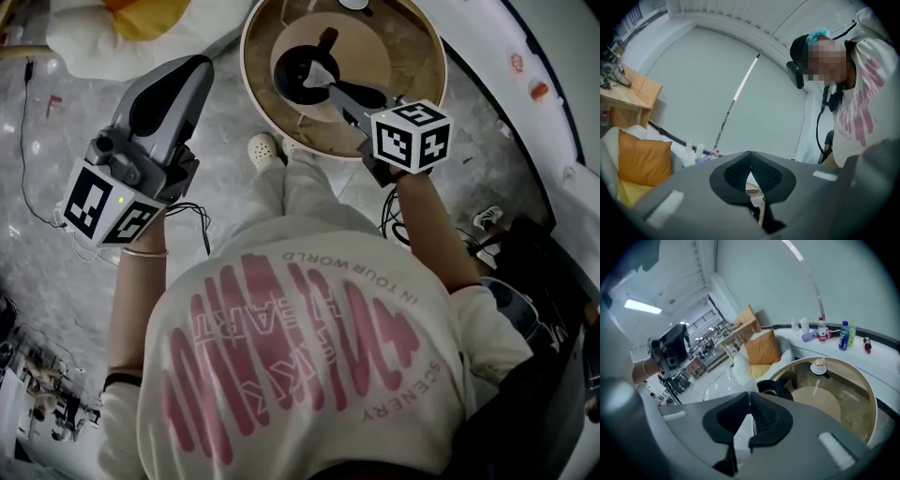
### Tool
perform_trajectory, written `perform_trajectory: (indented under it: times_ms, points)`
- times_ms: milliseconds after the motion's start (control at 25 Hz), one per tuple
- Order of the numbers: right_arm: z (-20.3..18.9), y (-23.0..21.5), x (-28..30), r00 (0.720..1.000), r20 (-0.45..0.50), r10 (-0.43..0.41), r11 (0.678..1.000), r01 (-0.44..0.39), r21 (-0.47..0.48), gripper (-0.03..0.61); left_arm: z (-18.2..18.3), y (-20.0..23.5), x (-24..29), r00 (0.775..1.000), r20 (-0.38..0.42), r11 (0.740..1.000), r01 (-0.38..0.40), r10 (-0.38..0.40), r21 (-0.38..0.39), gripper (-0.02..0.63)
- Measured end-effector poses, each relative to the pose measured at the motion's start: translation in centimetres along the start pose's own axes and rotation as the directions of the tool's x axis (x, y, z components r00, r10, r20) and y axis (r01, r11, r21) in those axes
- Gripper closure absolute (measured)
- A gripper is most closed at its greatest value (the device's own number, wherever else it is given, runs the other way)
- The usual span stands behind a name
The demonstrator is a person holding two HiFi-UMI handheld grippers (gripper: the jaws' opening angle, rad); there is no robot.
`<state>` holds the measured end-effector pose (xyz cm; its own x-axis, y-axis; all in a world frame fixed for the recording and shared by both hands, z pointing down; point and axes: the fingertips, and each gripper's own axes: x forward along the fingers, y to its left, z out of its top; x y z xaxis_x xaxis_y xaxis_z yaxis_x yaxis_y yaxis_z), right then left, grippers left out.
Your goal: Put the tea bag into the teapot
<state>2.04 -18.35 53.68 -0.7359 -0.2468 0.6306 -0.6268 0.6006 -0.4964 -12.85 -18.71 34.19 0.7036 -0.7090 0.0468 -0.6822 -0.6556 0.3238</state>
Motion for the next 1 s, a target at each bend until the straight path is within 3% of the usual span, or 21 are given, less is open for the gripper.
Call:
perform_trajectory:
  times_ms: [200,320,400,520,720,880,1000]
  points:
    - [-1.6,-0.5,2.1,0.983,-0.16,-0.092,0.995,0.085,-0.048,0.558,0.7,0.0,-2.3,0.999,-0.012,0.999,-0.04,0.04,0.027,0.611]
    - [-2.0,-1.2,2.6,0.959,-0.236,-0.158,0.98,0.123,-0.157,0.558,0.7,0.6,-3.3,0.997,0.0,0.996,-0.082,0.082,0.022,0.611]
    - [-2.1,-2.2,2.9,0.932,-0.285,-0.225,0.95,0.145,-0.278,0.557,0.8,1.2,-3.8,0.993,0.017,0.993,-0.117,0.117,0.018,0.611]
    - [-2.1,-3.3,3.5,0.886,-0.332,-0.324,0.88,0.153,-0.449,0.557,0.9,1.9,-4.8,0.987,0.031,0.988,-0.155,0.155,0.013,0.611]
    - [-2.0,-3.8,5.0,0.845,-0.366,-0.389,0.795,0.107,-0.598,0.558,0.1,2.7,-5.8,0.98,0.039,0.981,-0.195,0.195,-0.007,0.611]
    - [-2.9,-4.0,5.7,0.823,-0.398,-0.405,0.762,0.062,-0.645,0.557,-0.5,2.8,-6.2,0.975,0.042,0.976,-0.215,0.216,-0.02,0.611]
    - [-3.4,-3.8,6.5,0.819,-0.417,-0.395,0.762,0.038,-0.647,0.557,-0.7,3.2,-6.4,0.974,0.044,0.975,-0.222,0.223,-0.029,0.611]
